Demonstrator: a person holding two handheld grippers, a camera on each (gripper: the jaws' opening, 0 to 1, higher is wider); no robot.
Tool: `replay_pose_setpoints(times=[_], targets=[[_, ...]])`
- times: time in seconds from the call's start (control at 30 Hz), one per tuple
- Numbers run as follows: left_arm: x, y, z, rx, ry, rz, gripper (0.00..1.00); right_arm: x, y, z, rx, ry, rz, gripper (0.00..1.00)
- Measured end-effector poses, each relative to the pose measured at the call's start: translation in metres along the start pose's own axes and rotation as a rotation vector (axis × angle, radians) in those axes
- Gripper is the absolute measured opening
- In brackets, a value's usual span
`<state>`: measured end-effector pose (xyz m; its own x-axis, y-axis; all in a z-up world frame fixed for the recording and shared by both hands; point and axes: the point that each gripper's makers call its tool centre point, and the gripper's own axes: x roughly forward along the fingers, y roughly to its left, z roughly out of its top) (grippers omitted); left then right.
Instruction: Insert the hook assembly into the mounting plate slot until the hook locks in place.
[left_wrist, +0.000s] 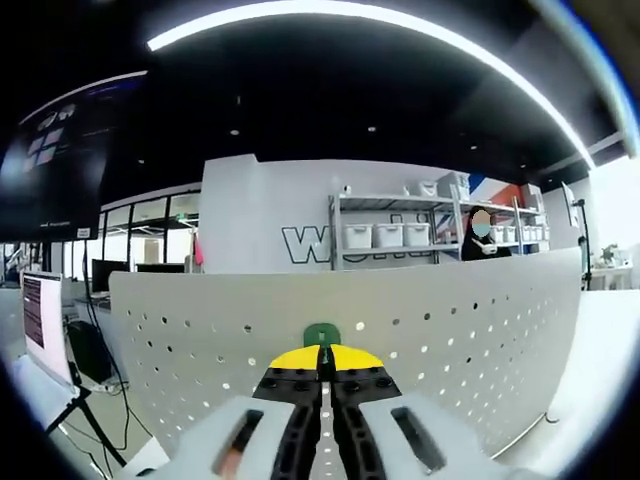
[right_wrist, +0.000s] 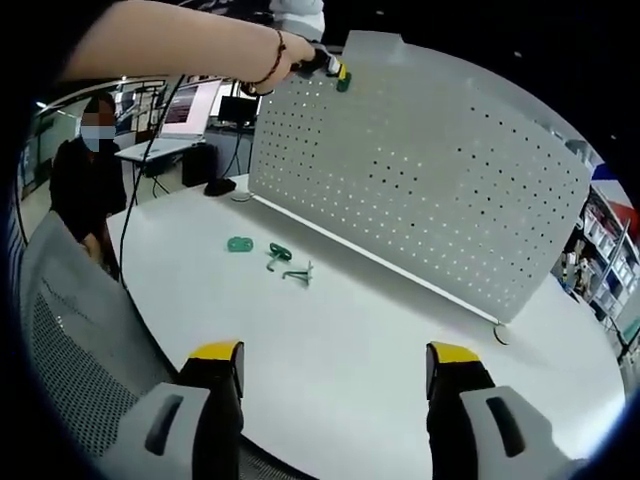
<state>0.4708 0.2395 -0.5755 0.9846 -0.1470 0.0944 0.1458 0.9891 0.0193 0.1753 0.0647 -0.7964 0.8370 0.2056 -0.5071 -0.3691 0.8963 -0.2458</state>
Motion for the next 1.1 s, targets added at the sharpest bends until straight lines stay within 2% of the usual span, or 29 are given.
replay_pose_setpoints(times=[0.23,0.3,0.5,0.7,0.83,0.93,0.97,1.03,1.1], targets=[[-0.001,0.0,0.0,-0.014,0.013,-0.003,0.01,0.001,0.001,-0.001,-0.009,0.004,0.004,0.7],[0.0,-0.002,0.0,0.023,0.026,-0.015,0.02,0.001,0.004,-0.005,-0.011,0.027,0.018,0.68],[-0.001,-0.001,-0.005,0.024,0.096,-0.054,0.05,0.001,0.002,-0.004,-0.012,0.018,0.007,0.68],[-0.009,0.007,-0.004,-0.033,0.112,-0.044,0.28,0.0,0.001,-0.003,-0.013,0.017,0.002,0.68],[-0.019,0.014,0.0,-0.04,0.121,-0.048,0.35,0.0,0.002,-0.002,-0.019,0.014,0.005,0.68],[-0.027,0.021,0.004,-0.038,0.124,-0.05,0.45,0.0,0.002,-0.002,-0.019,0.013,0.003,0.68],[-0.031,0.024,0.007,-0.041,0.121,-0.046,0.5,0.0,0.001,-0.002,-0.018,0.013,0.003,0.68],[-0.039,0.03,0.017,0.002,0.073,-0.035,0.58,0.001,0.002,-0.003,-0.021,0.018,0.006,0.68],[-0.045,0.029,0.019,0.002,0.082,-0.055,0.61,0.001,0.002,-0.003,-0.024,0.016,0.006,0.68]])
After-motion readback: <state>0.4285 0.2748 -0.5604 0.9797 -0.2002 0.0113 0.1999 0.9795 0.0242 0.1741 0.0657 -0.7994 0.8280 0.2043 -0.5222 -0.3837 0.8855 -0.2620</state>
